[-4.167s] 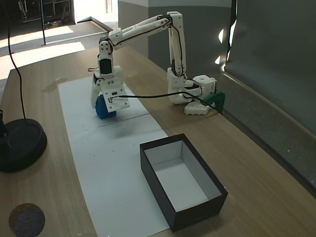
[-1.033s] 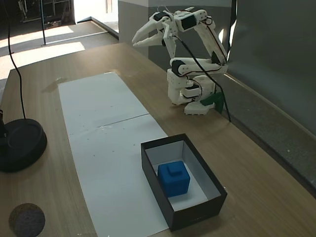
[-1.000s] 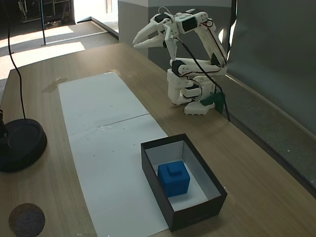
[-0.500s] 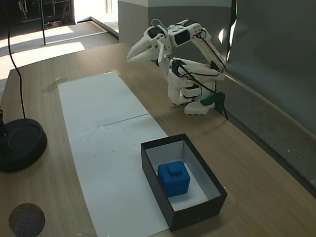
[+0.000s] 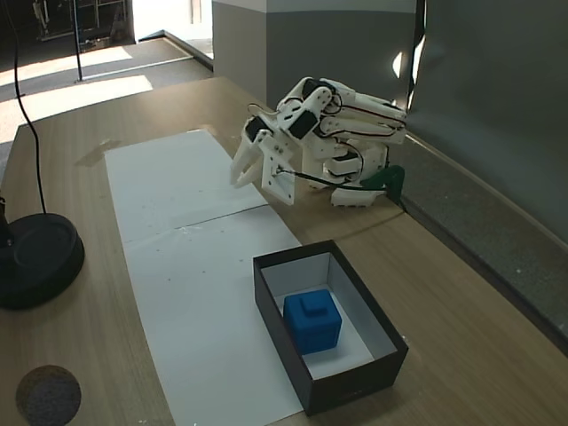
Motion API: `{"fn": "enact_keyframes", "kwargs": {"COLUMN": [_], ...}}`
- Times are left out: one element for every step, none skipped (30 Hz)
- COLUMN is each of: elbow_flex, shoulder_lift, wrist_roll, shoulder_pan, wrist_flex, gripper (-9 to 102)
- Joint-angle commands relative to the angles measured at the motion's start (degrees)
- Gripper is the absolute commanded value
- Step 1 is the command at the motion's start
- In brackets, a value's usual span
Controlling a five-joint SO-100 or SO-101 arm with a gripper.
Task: Grab a blue square and put it in the box.
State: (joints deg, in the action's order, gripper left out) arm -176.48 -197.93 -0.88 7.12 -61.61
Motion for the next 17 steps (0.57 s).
{"fn": "enact_keyframes", "kwargs": {"elbow_flex": [1.4,1.7,2.0,2.5,3.0,3.3,3.6,4.0,4.3,4.5,4.5,4.5,4.5,4.5,4.5,4.5,4.5], "shoulder_lift": [-1.0,-1.0,-1.0,-1.0,-1.0,-1.0,-1.0,-1.0,-1.0,-1.0,-1.0,-1.0,-1.0,-1.0,-1.0,-1.0,-1.0], "wrist_roll": [1.1,1.0,1.1,1.1,1.1,1.1,1.1,1.1,1.1,1.1,1.1,1.1,1.1,1.1,1.1,1.1,1.1], "shoulder_pan": [0.4,0.2,0.0,-0.1,-0.1,-0.1,-0.1,-0.1,-0.1,-0.1,-0.1,-0.1,-0.1,-0.1,-0.1,-0.1,-0.1], "wrist_flex": [-0.1,-1.5,-3.0,-4.4,-6.0,-7.5,-8.9,-9.9,-11.2,-12.3,-12.5,-12.5,-12.5,-12.5,-12.5,-12.5,-12.5], "gripper": [0,0,0,0,0,0,0,0,0,0,0,0,0,0,0,0,0]}}
